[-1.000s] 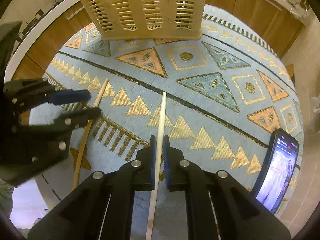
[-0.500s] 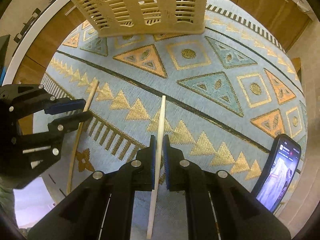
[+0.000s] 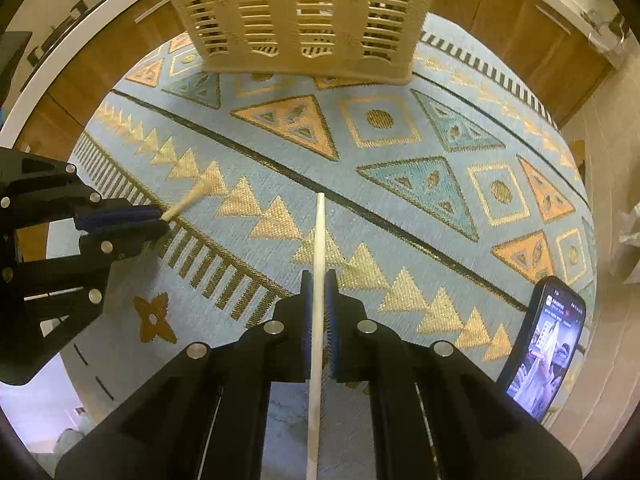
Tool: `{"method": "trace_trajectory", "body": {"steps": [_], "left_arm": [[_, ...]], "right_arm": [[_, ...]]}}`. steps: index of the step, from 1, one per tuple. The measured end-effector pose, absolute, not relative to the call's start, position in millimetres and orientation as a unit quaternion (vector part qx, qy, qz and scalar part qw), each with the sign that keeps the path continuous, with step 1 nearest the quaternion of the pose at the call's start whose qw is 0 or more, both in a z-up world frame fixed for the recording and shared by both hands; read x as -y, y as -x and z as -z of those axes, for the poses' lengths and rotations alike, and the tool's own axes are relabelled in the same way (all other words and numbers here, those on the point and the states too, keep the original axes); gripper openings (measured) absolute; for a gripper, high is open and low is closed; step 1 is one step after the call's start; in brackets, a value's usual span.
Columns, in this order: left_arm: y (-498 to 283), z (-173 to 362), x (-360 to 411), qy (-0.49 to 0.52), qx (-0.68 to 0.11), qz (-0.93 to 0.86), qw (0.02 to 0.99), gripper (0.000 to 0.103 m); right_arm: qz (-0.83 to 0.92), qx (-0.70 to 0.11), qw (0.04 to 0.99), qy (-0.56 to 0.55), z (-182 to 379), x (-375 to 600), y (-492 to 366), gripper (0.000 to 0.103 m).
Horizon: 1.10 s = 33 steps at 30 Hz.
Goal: Organize utensils
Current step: 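Grasp a wooden chopstick with the left tool while the right grasps another, then carry both chopsticks over the basket and open both tools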
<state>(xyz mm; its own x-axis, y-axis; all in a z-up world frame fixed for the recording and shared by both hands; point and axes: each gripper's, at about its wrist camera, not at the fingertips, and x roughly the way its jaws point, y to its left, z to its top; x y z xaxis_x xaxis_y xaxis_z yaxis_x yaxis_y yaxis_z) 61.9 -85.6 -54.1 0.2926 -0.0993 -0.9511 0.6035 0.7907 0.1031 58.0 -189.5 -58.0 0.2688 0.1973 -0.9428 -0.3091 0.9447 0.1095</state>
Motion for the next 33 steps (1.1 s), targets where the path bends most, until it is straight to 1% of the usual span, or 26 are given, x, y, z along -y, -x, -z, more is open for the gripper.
{"method": "trace_trajectory", "body": {"steps": [6, 11, 15, 20, 24, 28, 33], "left_arm": [[-50.5, 45.0, 52.4, -0.124, -0.499, 0.232, 0.826, 0.004], [-41.0, 10.4, 25.0, -0.017, -0.427, 0.269, 0.863, 0.004], [-26.2, -29.7, 25.4, 0.004, -0.353, 0.280, 0.893, 0.004], [-20.4, -72.2, 20.5, 0.049, -0.278, 0.282, 0.917, 0.004], [-13.5, -114.0, 9.5, 0.063, -0.186, 0.268, 0.943, 0.004], [-19.7, -146.4, 4.9, 0.084, -0.118, 0.254, 0.956, 0.004], [-48.4, -172.9, 6.6, 0.093, -0.058, 0.234, 0.966, 0.004]], "right_arm": [[-0.199, -0.533, 0.821, 0.042, 44.0, 185.3, -30.2, 0.004], [-0.225, -0.476, 0.850, 0.028, 11.1, 190.1, -13.3, 0.004], [-0.243, -0.431, 0.869, 0.006, -19.2, 197.6, -8.2, 0.004], [-0.278, -0.344, 0.895, -0.056, -64.4, 209.8, 2.0, 0.004], [-0.283, -0.267, 0.918, -0.078, -106.5, 213.7, 3.1, 0.004], [-0.257, -0.198, 0.942, -0.085, -150.5, 219.8, -13.1, 0.004], [-0.214, -0.156, 0.961, -0.075, -178.3, 217.8, -53.3, 0.004]]}}
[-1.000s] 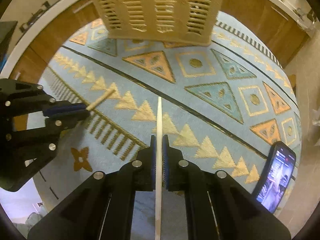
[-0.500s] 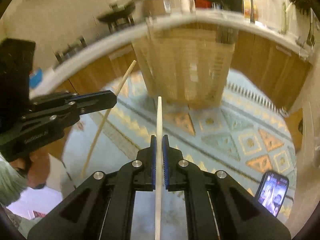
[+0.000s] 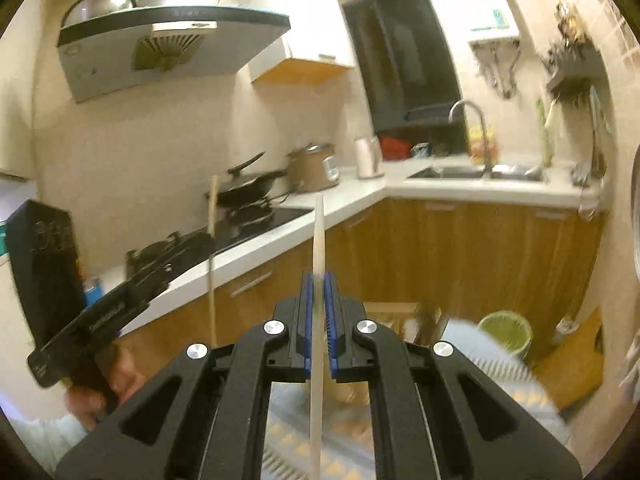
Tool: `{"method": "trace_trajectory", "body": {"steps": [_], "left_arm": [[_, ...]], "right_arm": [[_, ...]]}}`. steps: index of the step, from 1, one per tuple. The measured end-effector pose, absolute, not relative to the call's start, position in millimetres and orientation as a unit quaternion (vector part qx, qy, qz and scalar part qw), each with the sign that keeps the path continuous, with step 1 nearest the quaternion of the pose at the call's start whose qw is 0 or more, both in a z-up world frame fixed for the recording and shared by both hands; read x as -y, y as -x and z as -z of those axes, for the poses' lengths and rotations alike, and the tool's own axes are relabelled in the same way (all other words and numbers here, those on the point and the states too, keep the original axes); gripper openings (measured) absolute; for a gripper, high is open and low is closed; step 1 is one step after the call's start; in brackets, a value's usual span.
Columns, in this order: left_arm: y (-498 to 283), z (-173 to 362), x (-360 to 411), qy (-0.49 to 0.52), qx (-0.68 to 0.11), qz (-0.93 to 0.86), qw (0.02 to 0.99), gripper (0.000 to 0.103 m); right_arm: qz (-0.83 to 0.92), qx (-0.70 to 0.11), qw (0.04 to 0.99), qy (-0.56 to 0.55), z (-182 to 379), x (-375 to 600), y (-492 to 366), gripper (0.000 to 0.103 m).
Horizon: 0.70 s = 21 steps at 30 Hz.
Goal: Organize utensils
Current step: 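Carry both chopsticks over the basket and open both tools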
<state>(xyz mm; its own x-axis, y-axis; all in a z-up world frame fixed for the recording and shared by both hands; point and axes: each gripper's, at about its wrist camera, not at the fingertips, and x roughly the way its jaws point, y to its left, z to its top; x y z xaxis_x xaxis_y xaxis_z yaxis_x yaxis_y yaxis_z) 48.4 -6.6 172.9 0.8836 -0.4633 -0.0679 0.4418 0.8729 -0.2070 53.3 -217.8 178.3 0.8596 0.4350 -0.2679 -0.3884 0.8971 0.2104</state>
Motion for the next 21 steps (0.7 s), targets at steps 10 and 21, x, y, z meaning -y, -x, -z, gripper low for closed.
{"method": "trace_trajectory", "body": {"steps": [10, 21], "left_arm": [[-118.7, -175.7, 6.2, 0.114, 0.002, 0.192, 0.975, 0.004], [-140.1, -149.9, 21.2, 0.093, 0.032, 0.156, 0.983, 0.004]], "right_arm": [[-0.092, -0.081, 0.992, -0.040, -172.4, 211.3, -132.1, 0.004], [-0.046, -0.087, 0.993, -0.059, -120.6, 217.0, -170.0, 0.005]]}}
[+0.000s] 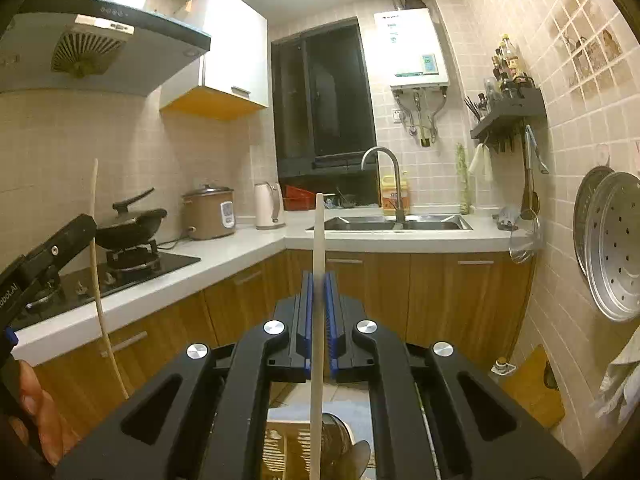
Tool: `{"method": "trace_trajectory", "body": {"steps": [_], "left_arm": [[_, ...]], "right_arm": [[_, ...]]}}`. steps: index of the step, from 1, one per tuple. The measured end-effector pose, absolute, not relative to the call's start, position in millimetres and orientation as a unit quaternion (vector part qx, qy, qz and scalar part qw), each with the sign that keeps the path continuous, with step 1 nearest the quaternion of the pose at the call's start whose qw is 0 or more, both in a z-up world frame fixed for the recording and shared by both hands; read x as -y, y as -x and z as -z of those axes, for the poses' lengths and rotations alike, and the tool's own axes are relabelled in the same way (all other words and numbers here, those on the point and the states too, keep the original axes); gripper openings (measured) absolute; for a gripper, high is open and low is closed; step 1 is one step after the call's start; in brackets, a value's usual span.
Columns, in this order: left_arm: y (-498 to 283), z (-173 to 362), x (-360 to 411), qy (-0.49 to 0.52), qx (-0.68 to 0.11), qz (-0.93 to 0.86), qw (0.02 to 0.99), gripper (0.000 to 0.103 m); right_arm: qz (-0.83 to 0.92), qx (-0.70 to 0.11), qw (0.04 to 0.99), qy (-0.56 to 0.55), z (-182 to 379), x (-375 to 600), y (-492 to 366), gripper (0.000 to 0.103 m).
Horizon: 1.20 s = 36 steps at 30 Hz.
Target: Organize utensils
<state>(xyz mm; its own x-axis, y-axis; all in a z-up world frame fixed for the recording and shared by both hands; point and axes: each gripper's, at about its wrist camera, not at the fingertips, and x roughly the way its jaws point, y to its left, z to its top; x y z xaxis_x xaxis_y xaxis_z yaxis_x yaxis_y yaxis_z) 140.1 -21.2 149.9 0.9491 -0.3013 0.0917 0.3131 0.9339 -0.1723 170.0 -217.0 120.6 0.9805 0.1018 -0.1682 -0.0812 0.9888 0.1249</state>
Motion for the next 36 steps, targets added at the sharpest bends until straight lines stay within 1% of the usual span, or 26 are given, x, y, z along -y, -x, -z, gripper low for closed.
{"method": "trace_trajectory", "body": {"steps": [5, 11, 12, 13, 14, 15, 16, 17, 18, 19, 20, 21, 22, 23, 24, 26, 27, 30, 32, 36], "left_arm": [[-144.7, -130.5, 31.6, 0.078, 0.024, 0.144, 0.986, 0.004], [-139.9, -109.4, 30.8, 0.071, 0.003, 0.139, 0.988, 0.006], [-138.6, -108.1, 29.1, 0.069, -0.002, 0.139, 0.988, 0.011], [-135.6, -107.6, 26.4, 0.068, -0.006, 0.141, 0.988, 0.022], [-132.5, -107.3, 23.5, 0.069, -0.007, 0.142, 0.987, 0.029], [-125.8, -107.9, 18.5, 0.071, -0.006, 0.142, 0.987, 0.042], [-119.1, -109.2, 13.7, 0.072, -0.003, 0.141, 0.987, 0.046], [-111.7, -111.4, 8.6, 0.070, -0.003, 0.139, 0.988, 0.046], [-106.4, -113.5, 5.1, 0.068, -0.006, 0.139, 0.988, 0.048], [-99.6, -116.3, 1.1, 0.064, -0.013, 0.140, 0.988, 0.051], [-92.1, -119.0, -3.0, 0.058, -0.024, 0.142, 0.988, 0.052], [-84.2, -120.5, -7.1, 0.057, -0.031, 0.143, 0.988, 0.056], [-76.1, -121.3, -11.4, 0.060, -0.034, 0.146, 0.987, 0.065], [-69.4, -121.7, -14.7, 0.062, -0.038, 0.148, 0.986, 0.071], [-59.0, -121.6, -18.8, 0.064, -0.045, 0.150, 0.986, 0.078], [-40.0, -117.4, -24.4, 0.069, -0.062, 0.152, 0.984, 0.080], [-33.9, -114.3, -25.4, 0.071, -0.070, 0.155, 0.983, 0.081], [-12.5, -97.3, -24.7, 0.069, -0.095, 0.155, 0.981, 0.085], [-0.9, -81.9, -21.1, 0.063, -0.103, 0.142, 0.982, 0.087], [5.2, -58.0, -10.1, 0.051, -0.111, 0.114, 0.986, 0.087]], "right_arm": [[-0.029, -0.072, 0.994, -0.074, -101.6, 222.2, -163.9, 0.005], [-0.039, -0.089, 0.993, -0.063, -92.5, 224.7, -151.5, 0.005], [-0.043, -0.094, 0.993, -0.064, -94.3, 225.8, -149.2, 0.005], [-0.048, -0.101, 0.991, -0.068, -95.0, 228.8, -143.5, 0.006], [-0.050, -0.104, 0.991, -0.070, -96.3, 230.3, -138.8, 0.009], [-0.053, -0.106, 0.990, -0.071, -97.2, 232.3, -132.3, 0.013], [-0.055, -0.108, 0.990, -0.072, -99.1, 235.6, -123.5, 0.024], [-0.055, -0.109, 0.990, -0.076, -100.7, 238.3, -115.2, 0.035], [-0.056, -0.108, 0.989, -0.079, -101.9, 240.5, -108.9, 0.042], [-0.056, -0.109, 0.989, -0.088, -103.8, 245.1, -96.3, 0.054], [-0.057, -0.111, 0.988, -0.093, -105.4, 247.2, -89.1, 0.058], [-0.059, -0.118, 0.987, -0.097, -106.7, 248.7, -79.9, 0.058], [-0.061, -0.130, 0.985, -0.098, -107.3, 248.7, -68.7, 0.059], [-0.061, -0.138, 0.984, -0.099, -107.2, 248.2, -61.5, 0.060], [-0.061, -0.146, 0.982, -0.100, -106.1, 246.8, -53.0, 0.062], [-0.057, -0.166, 0.980, -0.099, -100.8, 242.2, -32.9, 0.076], [-0.053, -0.172, 0.979, -0.097, -97.2, 239.8, -24.9, 0.079], [-0.034, -0.173, 0.981, -0.081, -81.5, 231.6, -1.4, 0.084], [-0.017, -0.171, 0.983, -0.071, -62.9, 224.5, 12.2, 0.092], [0.022, -0.167, 0.984, -0.063, -35.1, 223.1, 17.8, 0.092]]}}
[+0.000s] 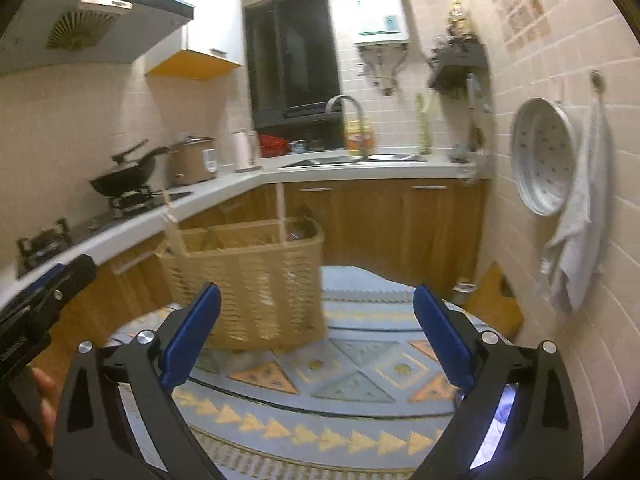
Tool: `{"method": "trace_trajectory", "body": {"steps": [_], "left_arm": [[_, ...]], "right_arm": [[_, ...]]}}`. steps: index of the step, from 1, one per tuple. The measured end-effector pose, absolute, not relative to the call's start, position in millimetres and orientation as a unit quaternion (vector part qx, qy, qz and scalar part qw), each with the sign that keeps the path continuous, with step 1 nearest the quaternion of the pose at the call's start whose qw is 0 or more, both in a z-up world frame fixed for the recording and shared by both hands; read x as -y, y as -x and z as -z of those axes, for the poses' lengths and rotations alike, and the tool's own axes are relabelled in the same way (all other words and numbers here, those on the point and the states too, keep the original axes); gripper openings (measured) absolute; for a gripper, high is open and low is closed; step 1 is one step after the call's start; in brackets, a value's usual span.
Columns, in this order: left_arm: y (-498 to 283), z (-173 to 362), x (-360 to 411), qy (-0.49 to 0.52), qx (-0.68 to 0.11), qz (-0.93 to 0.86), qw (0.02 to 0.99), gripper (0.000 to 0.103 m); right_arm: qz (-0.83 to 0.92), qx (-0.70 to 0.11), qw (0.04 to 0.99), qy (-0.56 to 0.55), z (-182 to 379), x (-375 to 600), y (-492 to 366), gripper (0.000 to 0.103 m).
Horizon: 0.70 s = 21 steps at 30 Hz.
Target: Organize utensils
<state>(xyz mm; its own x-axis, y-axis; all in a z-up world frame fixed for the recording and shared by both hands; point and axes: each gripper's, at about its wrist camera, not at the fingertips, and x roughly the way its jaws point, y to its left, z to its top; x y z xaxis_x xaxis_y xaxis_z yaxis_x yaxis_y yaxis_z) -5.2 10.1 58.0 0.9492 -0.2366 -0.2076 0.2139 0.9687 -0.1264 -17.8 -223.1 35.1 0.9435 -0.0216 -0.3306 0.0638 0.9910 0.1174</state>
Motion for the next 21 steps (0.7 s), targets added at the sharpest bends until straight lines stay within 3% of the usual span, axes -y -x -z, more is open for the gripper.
{"method": "trace_trajectory", "body": {"steps": [8, 17, 21], "left_arm": [[9.1, -31.1, 4.1, 0.013, -0.087, 0.044, 0.995, 0.087], [-7.0, -22.6, -21.5, 0.044, -0.120, -0.013, 0.992, 0.088], [-7.3, -21.9, -14.1, 0.010, -0.122, -0.022, 0.992, 0.088]], "right_arm": [[0.036, -0.156, 0.986, -0.041, -12.3, 223.6, 17.4, 0.092], [-0.008, -0.170, 0.985, 0.000, -15.6, 197.8, -4.7, 0.092], [-0.007, -0.169, 0.986, 0.014, -5.9, 187.4, -5.4, 0.092]]}}
